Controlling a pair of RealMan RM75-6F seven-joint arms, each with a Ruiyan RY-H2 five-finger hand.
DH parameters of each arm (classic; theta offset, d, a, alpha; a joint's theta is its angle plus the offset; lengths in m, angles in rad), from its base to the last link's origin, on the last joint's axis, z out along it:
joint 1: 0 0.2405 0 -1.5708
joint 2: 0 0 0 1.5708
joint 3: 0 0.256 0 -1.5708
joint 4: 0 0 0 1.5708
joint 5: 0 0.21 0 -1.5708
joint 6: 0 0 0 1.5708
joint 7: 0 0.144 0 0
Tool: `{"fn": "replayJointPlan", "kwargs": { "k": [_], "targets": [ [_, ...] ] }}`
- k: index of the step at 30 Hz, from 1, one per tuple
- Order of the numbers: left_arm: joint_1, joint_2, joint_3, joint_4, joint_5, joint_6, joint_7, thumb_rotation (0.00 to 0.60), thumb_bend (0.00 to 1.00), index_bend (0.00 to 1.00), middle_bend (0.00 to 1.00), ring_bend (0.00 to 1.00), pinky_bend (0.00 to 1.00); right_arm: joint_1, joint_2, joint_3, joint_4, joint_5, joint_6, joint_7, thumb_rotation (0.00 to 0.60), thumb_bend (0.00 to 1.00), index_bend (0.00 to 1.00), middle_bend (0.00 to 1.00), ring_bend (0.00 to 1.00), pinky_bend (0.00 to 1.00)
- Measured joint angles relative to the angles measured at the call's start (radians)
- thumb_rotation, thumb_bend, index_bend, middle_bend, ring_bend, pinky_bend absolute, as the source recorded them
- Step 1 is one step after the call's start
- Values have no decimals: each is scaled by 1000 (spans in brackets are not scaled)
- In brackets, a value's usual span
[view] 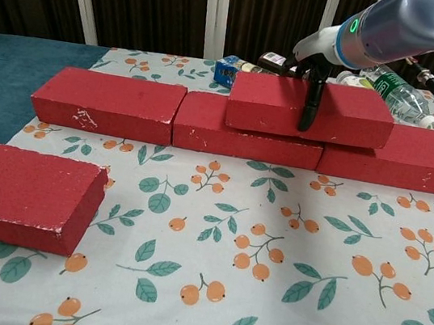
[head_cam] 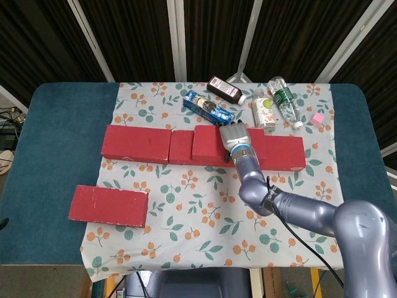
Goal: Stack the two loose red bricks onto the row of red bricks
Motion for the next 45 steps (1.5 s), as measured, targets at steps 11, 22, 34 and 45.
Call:
{"fn": "replayJointPlan", "kwargs": {
  "k": [11, 22, 34, 45],
  "targets": [
    [-2, -4, 1, 5, 0, 4, 8, 600, 0, 46, 0, 0, 224, 6, -5, -40, 31, -22, -9, 38, 600, 0, 87, 306, 295, 111],
    [-2, -7, 1, 4, -2, 7, 14, 600, 0, 47, 0, 0, 224, 8, -2, -68, 43, -32, -34, 81, 600, 0, 87, 306, 295, 111],
    [0, -3, 1, 4, 0, 10, 8, 600, 0, 47, 0, 0, 224, 5, 9, -89, 33, -49, -46, 130, 600, 0, 87, 306, 295, 110],
    [1, -5, 3, 2, 2, 15, 14, 600, 0, 47, 0, 0, 224, 1, 6, -119, 45, -66, -67, 177, 600, 0, 87, 306, 295, 109]
  ]
}}
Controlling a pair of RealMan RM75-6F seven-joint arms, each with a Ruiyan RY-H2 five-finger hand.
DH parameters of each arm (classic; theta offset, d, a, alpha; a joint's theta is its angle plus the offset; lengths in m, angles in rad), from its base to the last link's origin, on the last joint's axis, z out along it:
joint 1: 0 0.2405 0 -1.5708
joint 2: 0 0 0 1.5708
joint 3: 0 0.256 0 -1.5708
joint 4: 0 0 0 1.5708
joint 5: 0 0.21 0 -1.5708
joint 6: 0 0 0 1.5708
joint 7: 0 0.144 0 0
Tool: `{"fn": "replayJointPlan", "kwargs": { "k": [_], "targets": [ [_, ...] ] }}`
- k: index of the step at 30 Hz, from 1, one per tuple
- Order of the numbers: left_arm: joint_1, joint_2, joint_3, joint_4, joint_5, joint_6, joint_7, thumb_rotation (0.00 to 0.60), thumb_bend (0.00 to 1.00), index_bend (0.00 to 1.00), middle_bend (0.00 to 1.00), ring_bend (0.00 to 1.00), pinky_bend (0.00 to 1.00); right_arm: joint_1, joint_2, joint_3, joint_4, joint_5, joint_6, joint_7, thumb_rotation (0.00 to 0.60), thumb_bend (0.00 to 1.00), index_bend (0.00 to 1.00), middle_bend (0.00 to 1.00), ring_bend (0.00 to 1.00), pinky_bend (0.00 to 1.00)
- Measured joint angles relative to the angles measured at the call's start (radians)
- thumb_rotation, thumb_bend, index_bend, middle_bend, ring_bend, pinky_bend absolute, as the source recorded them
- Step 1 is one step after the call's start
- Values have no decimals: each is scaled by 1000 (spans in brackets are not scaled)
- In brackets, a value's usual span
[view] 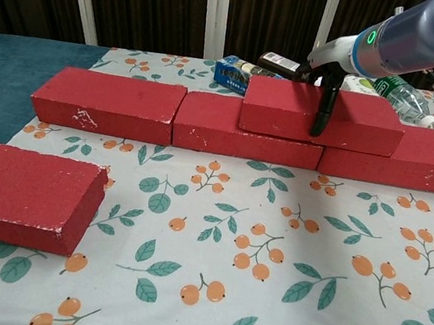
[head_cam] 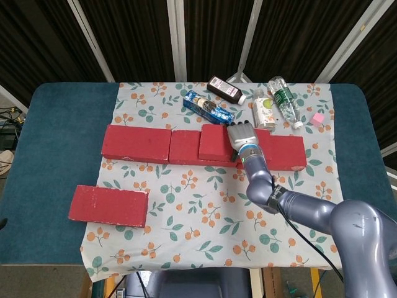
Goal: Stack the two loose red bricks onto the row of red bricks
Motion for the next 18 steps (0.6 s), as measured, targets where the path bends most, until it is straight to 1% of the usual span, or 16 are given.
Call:
{"fn": "replayJointPlan", "kwargs": {
  "k": [15, 17, 18],
  "targets": [
    [-1, -2, 1, -1, -1, 0, 7, 600, 0, 47, 0, 0, 224, 1, -14, -34, 21, -29, -25, 51, 600, 0, 87, 306, 293, 110],
    [-1, -2, 1, -2, -1, 0, 7, 600, 0, 47, 0, 0, 224, 2, -12, -36, 18, -32, -25, 56, 600, 0, 86, 302, 272, 108],
    [-1, -2, 1, -2, -1, 1, 7, 600, 0, 47, 0, 0, 224, 2, -11, -38, 16, -34, -24, 60, 600, 0, 80, 285, 244, 97]
  ]
}}
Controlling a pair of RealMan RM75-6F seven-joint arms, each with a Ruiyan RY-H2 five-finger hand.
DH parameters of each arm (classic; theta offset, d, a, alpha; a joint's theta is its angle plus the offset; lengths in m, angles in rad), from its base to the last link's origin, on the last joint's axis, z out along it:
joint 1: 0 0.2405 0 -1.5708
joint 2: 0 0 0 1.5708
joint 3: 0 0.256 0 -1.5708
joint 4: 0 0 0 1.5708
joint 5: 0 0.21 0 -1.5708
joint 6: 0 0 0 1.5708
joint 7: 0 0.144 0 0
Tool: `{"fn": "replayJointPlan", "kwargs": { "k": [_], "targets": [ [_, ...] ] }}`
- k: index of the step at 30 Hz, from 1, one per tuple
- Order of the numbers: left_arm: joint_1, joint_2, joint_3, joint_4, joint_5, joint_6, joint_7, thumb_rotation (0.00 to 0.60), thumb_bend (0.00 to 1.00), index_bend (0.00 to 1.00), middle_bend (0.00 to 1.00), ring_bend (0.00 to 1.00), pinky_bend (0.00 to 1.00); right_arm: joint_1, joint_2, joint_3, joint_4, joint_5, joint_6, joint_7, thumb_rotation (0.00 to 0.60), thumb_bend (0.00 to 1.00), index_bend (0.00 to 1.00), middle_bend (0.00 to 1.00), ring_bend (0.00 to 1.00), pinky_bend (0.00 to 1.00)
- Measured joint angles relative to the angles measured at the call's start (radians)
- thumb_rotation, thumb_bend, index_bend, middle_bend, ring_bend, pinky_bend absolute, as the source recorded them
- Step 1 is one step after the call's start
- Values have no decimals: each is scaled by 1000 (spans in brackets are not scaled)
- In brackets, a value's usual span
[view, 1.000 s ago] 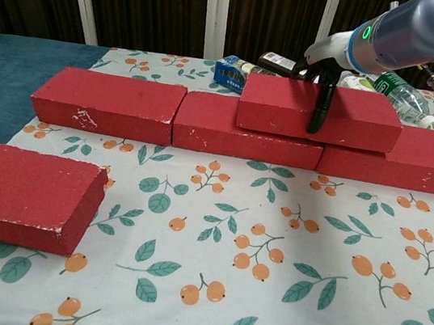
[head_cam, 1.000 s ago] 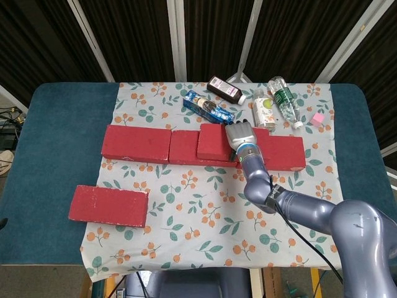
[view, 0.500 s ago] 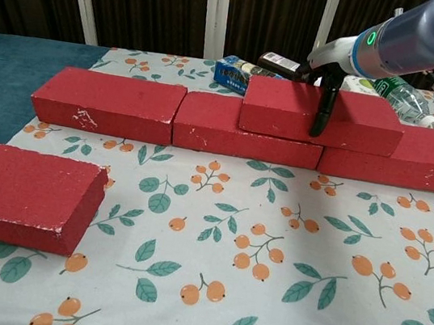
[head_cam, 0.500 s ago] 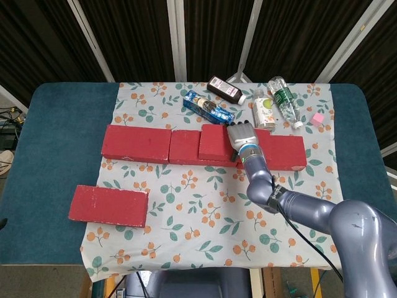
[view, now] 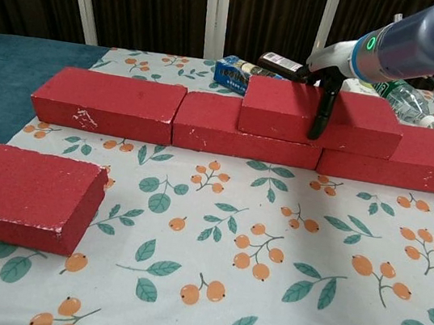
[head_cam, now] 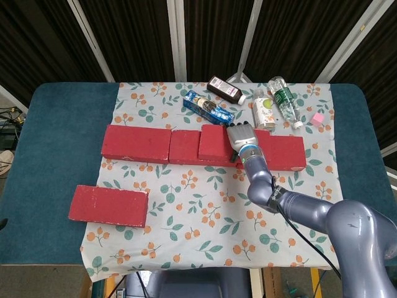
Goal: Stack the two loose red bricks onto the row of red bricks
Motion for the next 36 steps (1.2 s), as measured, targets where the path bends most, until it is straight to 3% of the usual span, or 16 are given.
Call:
{"fn": "replayJointPlan", "kwargs": {
  "k": [6, 11, 24, 36],
  "targets": [
    [1, 1, 0, -1, 0, 1, -1, 600, 0, 49, 0, 0, 224, 6, 12, -9, -19, 1, -2, 13, 600, 0, 3, 99, 41, 0],
    [1, 1, -2, -2, 0, 3, -3, 600, 0, 51, 0, 0, 224, 8, 15, -5, -24, -8, 3, 35, 600, 0, 0, 9, 0, 0],
    [2, -1, -4, 1, -1, 7, -3, 600, 0, 50, 0, 0, 224, -5, 4, -5, -17, -55, 26, 87, 600, 0, 0, 0, 0, 0],
    [4, -1, -3, -1, 0, 8, -2, 600, 0, 50, 0, 0, 224, 8, 37, -12, -75, -54, 41, 86, 600, 0, 0, 0, 0, 0]
  ]
}}
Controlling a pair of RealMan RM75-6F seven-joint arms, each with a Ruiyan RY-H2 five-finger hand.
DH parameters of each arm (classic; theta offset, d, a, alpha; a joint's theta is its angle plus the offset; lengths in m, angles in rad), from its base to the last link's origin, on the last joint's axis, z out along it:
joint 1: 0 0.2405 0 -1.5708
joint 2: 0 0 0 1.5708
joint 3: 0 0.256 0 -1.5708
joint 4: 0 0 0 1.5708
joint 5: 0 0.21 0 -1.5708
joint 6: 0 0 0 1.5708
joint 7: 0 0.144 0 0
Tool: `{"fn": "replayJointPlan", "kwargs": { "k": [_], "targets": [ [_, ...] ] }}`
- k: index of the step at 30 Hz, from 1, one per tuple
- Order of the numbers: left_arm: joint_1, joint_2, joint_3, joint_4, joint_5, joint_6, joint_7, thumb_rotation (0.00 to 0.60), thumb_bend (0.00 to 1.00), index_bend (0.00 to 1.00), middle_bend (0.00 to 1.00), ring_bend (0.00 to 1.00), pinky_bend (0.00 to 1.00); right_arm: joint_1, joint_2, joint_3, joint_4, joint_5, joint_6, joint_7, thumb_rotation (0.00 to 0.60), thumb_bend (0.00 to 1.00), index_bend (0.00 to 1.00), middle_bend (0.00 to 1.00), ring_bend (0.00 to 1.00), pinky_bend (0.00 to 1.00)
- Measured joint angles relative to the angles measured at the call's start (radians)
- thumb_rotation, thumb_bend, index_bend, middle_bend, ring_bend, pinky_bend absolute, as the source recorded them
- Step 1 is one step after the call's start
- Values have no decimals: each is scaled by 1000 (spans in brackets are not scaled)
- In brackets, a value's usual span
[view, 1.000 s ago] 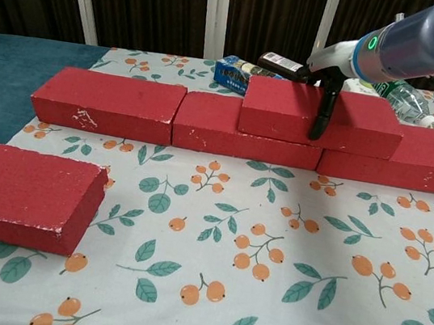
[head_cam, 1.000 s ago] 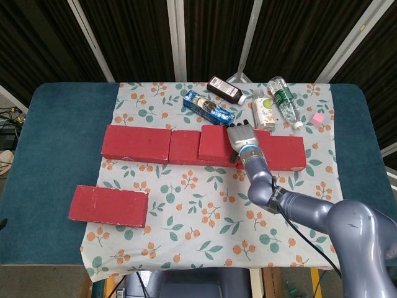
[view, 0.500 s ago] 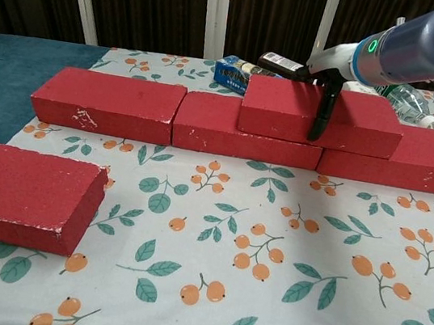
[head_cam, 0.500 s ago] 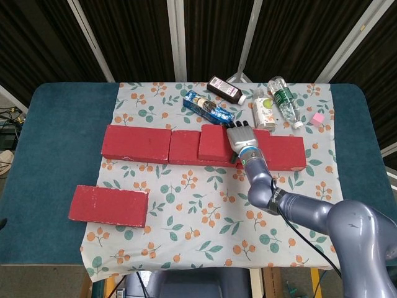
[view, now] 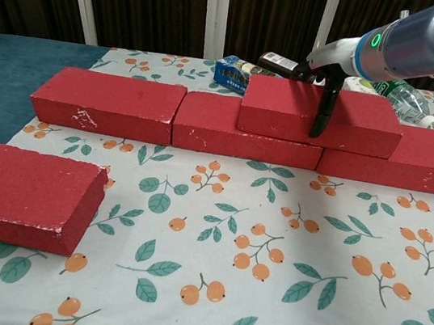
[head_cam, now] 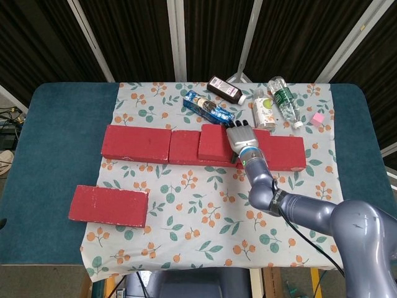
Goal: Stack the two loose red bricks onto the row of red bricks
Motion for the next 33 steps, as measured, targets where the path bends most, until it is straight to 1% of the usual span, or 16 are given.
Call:
{"fn": "replayJointPlan", "kwargs": {
  "k": [9, 16, 20, 23, 26, 28, 30, 32, 33],
  "targets": [
    [2, 2, 0, -1, 2, 2, -4, 600, 0, 51, 0, 0, 224, 5, 32, 0, -48, -4, 23, 8, 600, 0, 0, 0, 0, 0],
    [5, 0, -4, 1, 3, 12, -10, 600, 0, 51, 0, 0, 224, -6, 75, 39, -105, -58, 74, 56, 600, 0, 0, 0, 0, 0],
    [8, 2, -5, 0, 5, 16, -19, 600, 0, 52, 0, 0, 224, -19, 127, 61, -168, -89, 96, 81, 600, 0, 0, 0, 0, 0],
    [9, 3, -5, 3, 16, 18, -28, 600, 0, 44, 0, 0, 224, -30, 190, 70, -246, -109, 117, 90, 600, 0, 0, 0, 0, 0],
    [10, 0, -3, 14, 41, 25, -41, 600, 0, 36, 0, 0, 224, -50, 265, 75, -348, -141, 148, 101, 600, 0, 0, 0, 0, 0],
    [11, -5, -2, 28, 67, 35, -57, 600, 0, 35, 0, 0, 224, -77, 320, 77, -433, -183, 180, 118, 600, 0, 0, 0, 0, 0],
    [12, -10, -1, 40, 90, 45, -77, 600, 0, 34, 0, 0, 224, -118, 371, 75, -523, -251, 223, 143, 600, 0, 0, 0, 0, 0],
    [14, -15, 3, 50, 119, 53, -98, 600, 0, 34, 0, 0, 224, -165, 409, 70, -588, -327, 268, 170, 600, 0, 0, 0, 0, 0],
    [15, -16, 6, 52, 131, 54, -106, 600, 0, 34, 0, 0, 224, -201, 431, 65, -622, -385, 302, 192, 600, 0, 0, 0, 0, 0]
  ]
}}
